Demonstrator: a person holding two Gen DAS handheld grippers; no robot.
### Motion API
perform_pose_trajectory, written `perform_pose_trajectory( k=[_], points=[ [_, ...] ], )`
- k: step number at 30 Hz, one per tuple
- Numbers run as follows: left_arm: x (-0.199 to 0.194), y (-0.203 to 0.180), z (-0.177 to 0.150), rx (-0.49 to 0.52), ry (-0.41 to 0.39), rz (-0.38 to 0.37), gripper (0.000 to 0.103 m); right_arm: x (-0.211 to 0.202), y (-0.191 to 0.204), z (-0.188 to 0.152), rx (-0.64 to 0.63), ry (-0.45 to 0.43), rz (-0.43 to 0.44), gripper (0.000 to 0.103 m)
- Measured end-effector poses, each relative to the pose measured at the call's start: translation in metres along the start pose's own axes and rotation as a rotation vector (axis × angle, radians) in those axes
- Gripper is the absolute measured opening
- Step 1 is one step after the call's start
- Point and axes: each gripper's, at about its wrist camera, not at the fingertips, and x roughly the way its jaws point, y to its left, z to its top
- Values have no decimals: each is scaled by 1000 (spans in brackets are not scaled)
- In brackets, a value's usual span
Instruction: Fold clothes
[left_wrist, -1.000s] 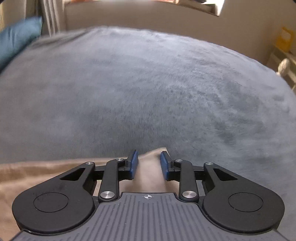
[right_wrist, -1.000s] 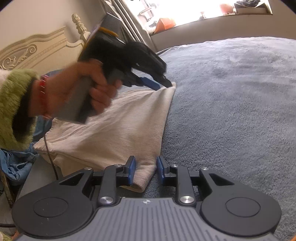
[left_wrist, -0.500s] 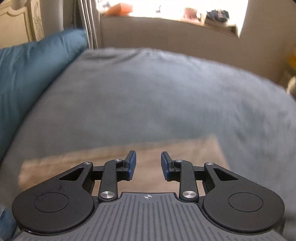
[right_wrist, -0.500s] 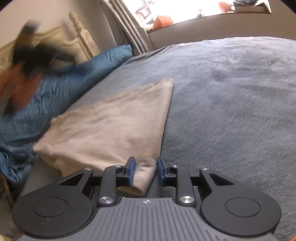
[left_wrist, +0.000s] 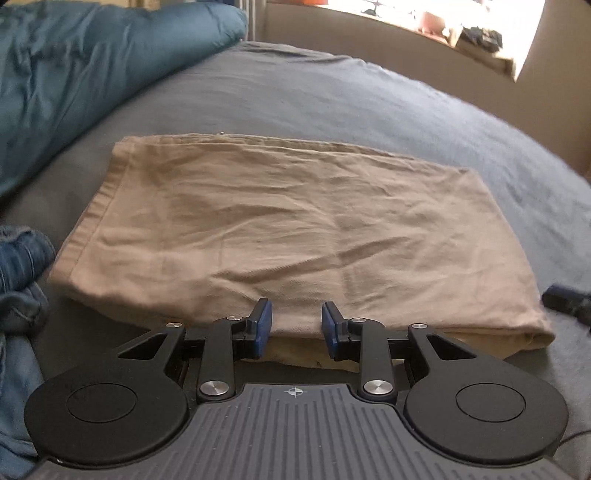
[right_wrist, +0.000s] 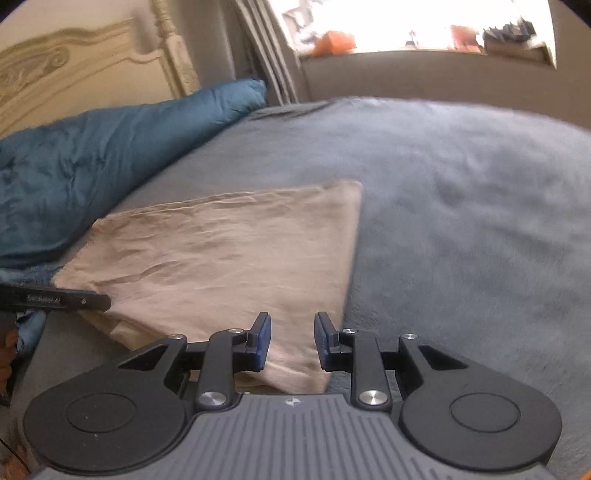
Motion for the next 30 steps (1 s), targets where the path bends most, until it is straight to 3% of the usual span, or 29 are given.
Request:
perform_pose_trajectory(
  k=[7, 9, 13, 16, 18, 23, 28, 29, 30],
  points=[
    [-13, 24, -12, -103, -49, -54, 33, 12, -2, 5, 78, 61, 11, 33],
    [-20, 32, -20, -139, -61, -80, 36, 6, -31, 13, 261, 44, 54, 43],
    [-22, 47, -36, -230, -19, -128, 39, 20, -83, 8, 596, 143, 136, 43],
    [-18, 66, -48, -358, 22, -178, 44, 31, -104, -6, 737, 196, 175, 44],
    [-14, 81, -55, -461, 43, -216, 45, 39, -112, -11, 796, 206, 223, 49],
    [-6, 105, -62, -661, 39, -315, 53, 59, -114, -6, 825, 232, 291, 54],
    [2, 112, -58, -743, 21, -340, 56, 80, -113, 2, 835, 259, 351, 55],
    [4, 113, -56, -754, 18, -342, 56, 85, -113, 4, 836, 264, 363, 54],
    [6, 113, -55, -765, 21, -342, 56, 89, -113, 6, 838, 269, 375, 46]
  ],
)
